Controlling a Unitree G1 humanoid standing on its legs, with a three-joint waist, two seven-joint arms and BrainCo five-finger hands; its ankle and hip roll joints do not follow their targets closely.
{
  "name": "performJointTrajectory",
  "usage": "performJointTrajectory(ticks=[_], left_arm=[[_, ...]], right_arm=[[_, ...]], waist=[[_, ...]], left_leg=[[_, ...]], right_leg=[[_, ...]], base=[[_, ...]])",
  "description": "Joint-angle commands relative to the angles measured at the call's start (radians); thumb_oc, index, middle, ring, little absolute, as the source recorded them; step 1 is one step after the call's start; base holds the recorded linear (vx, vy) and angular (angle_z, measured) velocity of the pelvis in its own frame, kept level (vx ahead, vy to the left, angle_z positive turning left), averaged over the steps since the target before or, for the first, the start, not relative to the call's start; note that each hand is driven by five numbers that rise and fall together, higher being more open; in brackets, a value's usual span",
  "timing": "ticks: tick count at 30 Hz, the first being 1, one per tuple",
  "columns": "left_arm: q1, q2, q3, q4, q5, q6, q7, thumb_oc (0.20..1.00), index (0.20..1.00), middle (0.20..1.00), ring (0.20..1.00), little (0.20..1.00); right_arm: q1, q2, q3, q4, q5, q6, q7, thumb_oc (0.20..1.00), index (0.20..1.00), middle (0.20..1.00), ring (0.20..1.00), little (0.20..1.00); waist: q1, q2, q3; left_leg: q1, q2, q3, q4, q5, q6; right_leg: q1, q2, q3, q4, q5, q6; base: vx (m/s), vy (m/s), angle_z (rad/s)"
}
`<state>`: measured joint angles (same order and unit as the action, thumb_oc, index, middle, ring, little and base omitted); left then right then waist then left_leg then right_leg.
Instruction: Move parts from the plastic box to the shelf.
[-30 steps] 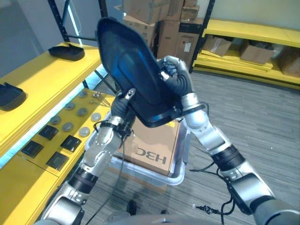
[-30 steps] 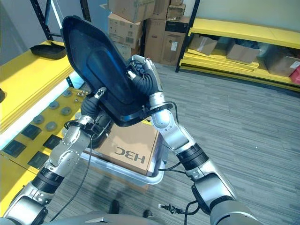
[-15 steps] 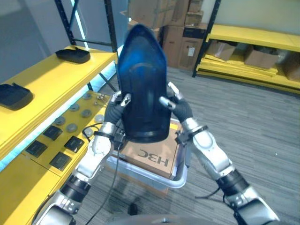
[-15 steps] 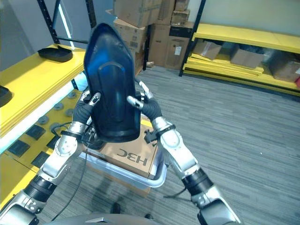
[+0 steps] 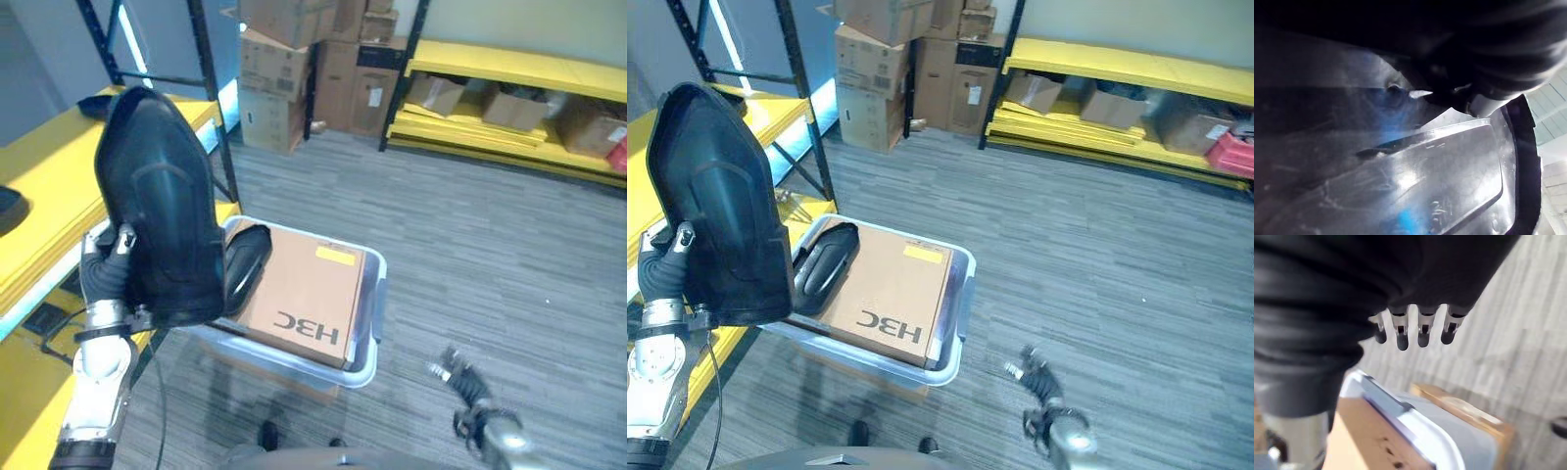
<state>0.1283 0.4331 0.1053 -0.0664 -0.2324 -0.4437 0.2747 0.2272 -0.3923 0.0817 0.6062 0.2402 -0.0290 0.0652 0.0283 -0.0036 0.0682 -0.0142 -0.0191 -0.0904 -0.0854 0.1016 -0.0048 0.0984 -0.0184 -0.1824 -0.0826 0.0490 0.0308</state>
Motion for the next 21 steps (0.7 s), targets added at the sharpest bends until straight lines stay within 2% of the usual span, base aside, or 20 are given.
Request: performJointTrajectory(ticks=[1, 3, 4, 5, 6, 8, 9, 10, 11, 13, 14, 16, 18, 19, 21], left_arm=[[-0.072, 0.037, 0.058, -0.111, 0.017, -0.078, 0.006, 0.2, 0.2, 0.2, 0.2, 0.2], [-0.088, 0.032, 0.077, -0.154, 0.009, -0.032, 0.003, 0.2, 0.2, 0.2, 0.2, 0.2], [-0.088, 0.032, 0.077, -0.154, 0.009, -0.032, 0.003, 0.2, 0.2, 0.2, 0.2, 0.2], [-0.102, 0.028, 0.076, -0.174, -0.002, -0.003, -0.005, 0.2, 0.2, 0.2, 0.2, 0.2], [-0.111, 0.024, 0.073, -0.184, -0.014, 0.01, -0.015, 0.2, 0.2, 0.2, 0.2, 0.2], [-0.132, 0.009, 0.059, -0.192, -0.044, 0.028, -0.067, 0.2, 0.2, 0.2, 0.2, 0.2], [-0.146, -0.002, 0.046, -0.189, -0.053, 0.03, -0.084, 0.2, 0.2, 0.2, 0.2, 0.2], [-0.154, -0.007, 0.039, -0.187, -0.055, 0.031, -0.088, 0.2, 0.2, 0.2, 0.2, 0.2], [-0.164, -0.018, 0.022, -0.184, -0.052, 0.027, -0.1, 0.2, 0.2, 0.2, 0.2, 0.2], [-0.17, -0.023, 0.008, -0.182, -0.03, 0.027, -0.091, 0.2, 0.2, 0.2, 0.2, 0.2], [-0.182, -0.017, -0.006, -0.177, 0.006, 0.028, -0.068, 0.2, 0.2, 0.2, 0.2, 0.2], [-0.195, -0.004, -0.012, -0.175, 0.047, 0.015, -0.047, 0.2, 0.2, 0.2, 0.2, 0.2], [-0.205, 0.006, -0.013, -0.186, 0.054, 0.013, -0.047, 0.2, 0.2, 0.2, 0.2, 0.2], [-0.204, 0.014, -0.007, -0.212, 0.098, 0.03, -0.05, 0.2, 0.2, 0.2, 0.2, 0.2], [-0.205, 0.055, -0.02, -0.23, 0.123, 0.033, -0.049, 0.2, 0.2, 0.2, 0.2, 0.2]], right_arm=[[-0.116, 0.041, 0.031, 0.121, 0.01, 0.056, 0.002, 1.0, 1.0, 1.0, 1.0, 1.0], [-0.174, 0.072, 0.049, 0.413, -0.028, 0.126, 0.039, 1.0, 1.0, 1.0, 1.0, 1.0], [-0.174, 0.072, 0.049, 0.413, -0.028, 0.126, 0.039, 1.0, 1.0, 1.0, 1.0, 1.0], [-0.2, 0.098, 0.079, 0.562, -0.106, 0.164, 0.064, 1.0, 1.0, 1.0, 1.0, 1.0], [-0.204, 0.108, 0.093, 0.595, -0.123, 0.195, 0.069, 1.0, 1.0, 1.0, 1.0, 1.0], [-0.204, 0.124, 0.107, 0.641, -0.086, 0.278, 0.083, 1.0, 1.0, 1.0, 1.0, 1.0], [-0.206, 0.129, 0.111, 0.655, -0.065, 0.314, 0.103, 1.0, 1.0, 1.0, 1.0, 1.0], [-0.21, 0.131, 0.115, 0.662, -0.068, 0.326, 0.119, 1.0, 1.0, 1.0, 1.0, 1.0], [-0.225, 0.131, 0.119, 0.673, -0.076, 0.335, 0.126, 1.0, 1.0, 1.0, 1.0, 1.0], [-0.239, 0.129, 0.13, 0.68, -0.109, 0.335, 0.126, 1.0, 1.0, 1.0, 1.0, 1.0], [-0.255, 0.122, 0.142, 0.701, -0.128, 0.327, 0.15, 1.0, 1.0, 1.0, 1.0, 1.0], [-0.263, 0.118, 0.136, 0.711, -0.05, 0.333, 0.167, 1.0, 1.0, 1.0, 1.0, 1.0], [-0.27, 0.113, 0.118, 0.721, 0.041, 0.335, 0.139, 1.0, 1.0, 1.0, 1.0, 1.0], [-0.284, 0.105, 0.08, 0.724, 0.078, 0.331, 0.089, 1.0, 1.0, 1.0, 1.0, 1.0], [-0.288, 0.084, 0.019, 0.728, 0.049, 0.323, 0.062, 1.0, 1.0, 1.0, 1.0, 1.0]], waist=[[0.062, -0.031, 0.007], [0.115, -0.017, 0.017], [0.115, -0.017, 0.017], [0.148, -0.006, 0.026], [0.157, -0.002, 0.03], [0.159, 0.006, 0.052], [0.151, 0.008, 0.062], [0.146, 0.008, 0.066], [0.134, 0.006, 0.075], [0.122, 0.0, 0.077], [0.111, -0.002, 0.081], [0.11, -0.001, 0.077], [0.112, 0.003, 0.071], [0.114, 0.012, 0.065], [0.116, 0.029, 0.062]], left_leg=[[0.042, 0.05, -0.037, -0.002, -0.026, -0.044], [0.023, 0.049, -0.069, -0.002, -0.011, -0.058], [0.023, 0.049, -0.069, -0.002, -0.011, -0.058], [0.01, 0.06, -0.048, -0.002, 0.001, -0.075], [-0.004, 0.068, -0.016, -0.002, 0.017, -0.083], [-0.007, 0.105, 0.118, 0.001, 0.035, -0.107], [-0.006, 0.128, 0.21, 0.009, 0.049, -0.113], [-0.006, 0.138, 0.249, 0.013, 0.055, -0.115], [0.004, 0.165, 0.333, 0.036, 0.061, -0.116], [0.015, 0.183, 0.374, 0.066, 0.036, -0.124], [0.019, 0.215, 0.42, 0.123, 0.035, -0.124], [0.026, 0.218, 0.432, 0.141, 0.017, -0.116], [0.034, 0.198, 0.437, 0.125, -0.012, -0.1], [0.047, 0.175, 0.443, 0.106, -0.031, -0.087], [0.041, 0.143, 0.431, 0.112, -0.047, -0.068]], right_leg=[[-0.008, -0.089, -0.009, -0.005, 0.01, 0.042], [-0.003, -0.093, -0.05, -0.005, 0.0, 0.037], [-0.003, -0.093, -0.05, -0.005, 0.0, 0.037], [0.016, -0.101, -0.108, -0.005, -0.006, 0.039], [0.023, -0.11, -0.146, -0.004, 0.0, 0.043], [0.064, -0.126, -0.258, 0.011, -0.006, 0.049], [0.072, -0.139, -0.316, 0.026, -0.004, 0.053], [0.073, -0.145, -0.34, 0.034, -0.003, 0.055], [0.072, -0.163, -0.379, 0.055, -0.002, 0.056], [0.075, -0.176, -0.383, 0.071, -0.013, 0.067], [0.069, -0.203, -0.407, 0.097, -0.008, 0.074], [0.063, -0.227, -0.42, 0.116, -0.002, 0.078], [0.058, -0.25, -0.428, 0.134, -0.004, 0.082], [0.059, -0.274, -0.429, 0.153, -0.008, 0.083], [0.054, -0.315, -0.419, 0.207, 0.0, 0.083]], base=[[0.02, -0.078, 0.51], [-0.03, -0.013, 0.58], [-0.02, 0.032, 0.58], [-0.02, 0.055, 0.64], [-0.01, 0.096, 0.81], [-0.02, 0.161, 1.36], [-0.04, 0.215, 2.48], [-0.05, 0.312, 2.67], [-0.04, 0.256, 2.48], [0.05, 0.338, 2.05], [0.1, 0.418, 1.71], [0.08, 0.42, 1.16], [0.11, 0.376, 0.93], [0.19, 0.41, 0.51], [0.22, 0.432, 0.12]])
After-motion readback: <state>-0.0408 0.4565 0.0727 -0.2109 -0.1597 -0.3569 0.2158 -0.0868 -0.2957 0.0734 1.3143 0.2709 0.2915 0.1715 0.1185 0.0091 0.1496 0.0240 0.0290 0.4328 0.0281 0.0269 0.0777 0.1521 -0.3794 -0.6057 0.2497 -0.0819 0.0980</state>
